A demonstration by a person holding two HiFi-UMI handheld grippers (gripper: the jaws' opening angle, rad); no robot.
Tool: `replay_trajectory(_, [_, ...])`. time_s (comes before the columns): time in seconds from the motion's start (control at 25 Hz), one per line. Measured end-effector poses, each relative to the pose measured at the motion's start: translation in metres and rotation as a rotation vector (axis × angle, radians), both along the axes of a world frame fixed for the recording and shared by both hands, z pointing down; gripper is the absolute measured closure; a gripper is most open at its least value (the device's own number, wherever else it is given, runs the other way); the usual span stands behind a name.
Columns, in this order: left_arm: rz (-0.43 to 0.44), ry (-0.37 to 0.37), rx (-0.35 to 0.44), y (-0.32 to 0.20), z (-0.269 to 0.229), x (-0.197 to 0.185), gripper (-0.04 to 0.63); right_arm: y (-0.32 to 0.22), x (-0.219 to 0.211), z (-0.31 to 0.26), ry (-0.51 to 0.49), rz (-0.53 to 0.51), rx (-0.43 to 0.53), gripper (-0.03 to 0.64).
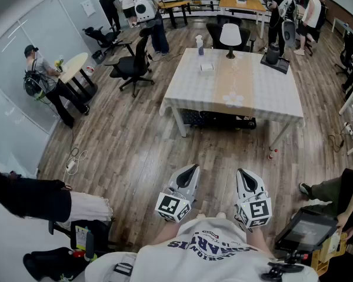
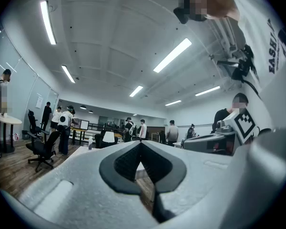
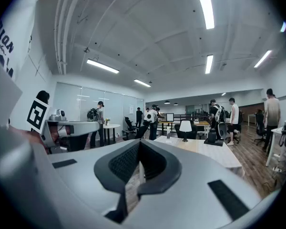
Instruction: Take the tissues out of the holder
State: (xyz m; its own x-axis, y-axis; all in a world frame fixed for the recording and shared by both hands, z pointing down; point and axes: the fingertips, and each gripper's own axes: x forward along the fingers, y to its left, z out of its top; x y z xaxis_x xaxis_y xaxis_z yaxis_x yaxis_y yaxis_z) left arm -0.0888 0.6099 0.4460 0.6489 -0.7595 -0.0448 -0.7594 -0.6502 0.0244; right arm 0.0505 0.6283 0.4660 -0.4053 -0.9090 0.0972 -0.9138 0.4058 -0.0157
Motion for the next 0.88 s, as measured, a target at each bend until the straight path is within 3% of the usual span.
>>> replay_trajectory(0.24, [0.060,-0.025,-0.003,0.014,-0.002,0.041,0.594,0.004,0.033,0.000,-0.021,0.007,0.005,0.611])
replay_trajectory(0.6, [0.025,-0.022,0.006,0.015,0.000,0.055,0.594,-0.019,0.057,0.007,-0.081,-0.014,-0.008,0.611])
replay_trajectory(0.76, [-0.005,-0.027,-0.031,-0.006,0.012,0.047,0.594,-0.047,0.064,0.013,-0.048,-0.003,-0.018,0.607])
replay_trajectory(0.88, [-0.011,-0.025,-0.014,-0.040,0.006,0.050,0.594,-0.073,0.076,0.016,-0.049,0.019,-0.023,0.607])
